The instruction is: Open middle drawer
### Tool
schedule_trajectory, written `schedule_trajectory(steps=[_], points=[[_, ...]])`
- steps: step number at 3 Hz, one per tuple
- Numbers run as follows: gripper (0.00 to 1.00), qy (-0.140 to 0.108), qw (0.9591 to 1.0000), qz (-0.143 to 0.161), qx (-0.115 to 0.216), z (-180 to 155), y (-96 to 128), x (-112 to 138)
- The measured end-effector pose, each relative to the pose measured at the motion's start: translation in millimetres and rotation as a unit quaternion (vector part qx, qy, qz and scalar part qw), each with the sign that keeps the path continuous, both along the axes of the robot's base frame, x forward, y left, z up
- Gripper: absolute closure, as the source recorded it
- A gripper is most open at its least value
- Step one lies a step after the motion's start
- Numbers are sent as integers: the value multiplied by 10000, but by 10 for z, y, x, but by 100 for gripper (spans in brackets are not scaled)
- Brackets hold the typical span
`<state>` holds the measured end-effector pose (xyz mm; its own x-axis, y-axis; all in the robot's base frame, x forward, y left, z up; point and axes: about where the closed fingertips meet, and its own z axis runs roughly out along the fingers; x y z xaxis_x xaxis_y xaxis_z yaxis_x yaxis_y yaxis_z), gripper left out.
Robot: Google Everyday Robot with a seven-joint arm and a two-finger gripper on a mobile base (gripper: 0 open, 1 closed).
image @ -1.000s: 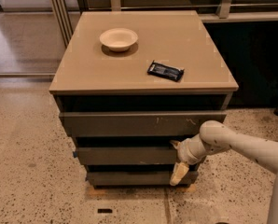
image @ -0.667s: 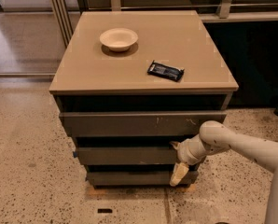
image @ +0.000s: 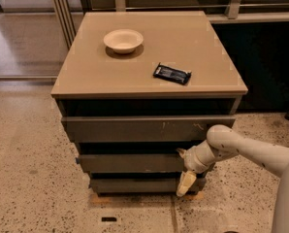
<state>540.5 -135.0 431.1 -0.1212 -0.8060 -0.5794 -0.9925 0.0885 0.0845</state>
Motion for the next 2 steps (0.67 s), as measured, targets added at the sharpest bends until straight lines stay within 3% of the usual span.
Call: schedule_trajectory(steps=[2], points=[[0, 448, 9988, 129, 147, 157, 41, -364]])
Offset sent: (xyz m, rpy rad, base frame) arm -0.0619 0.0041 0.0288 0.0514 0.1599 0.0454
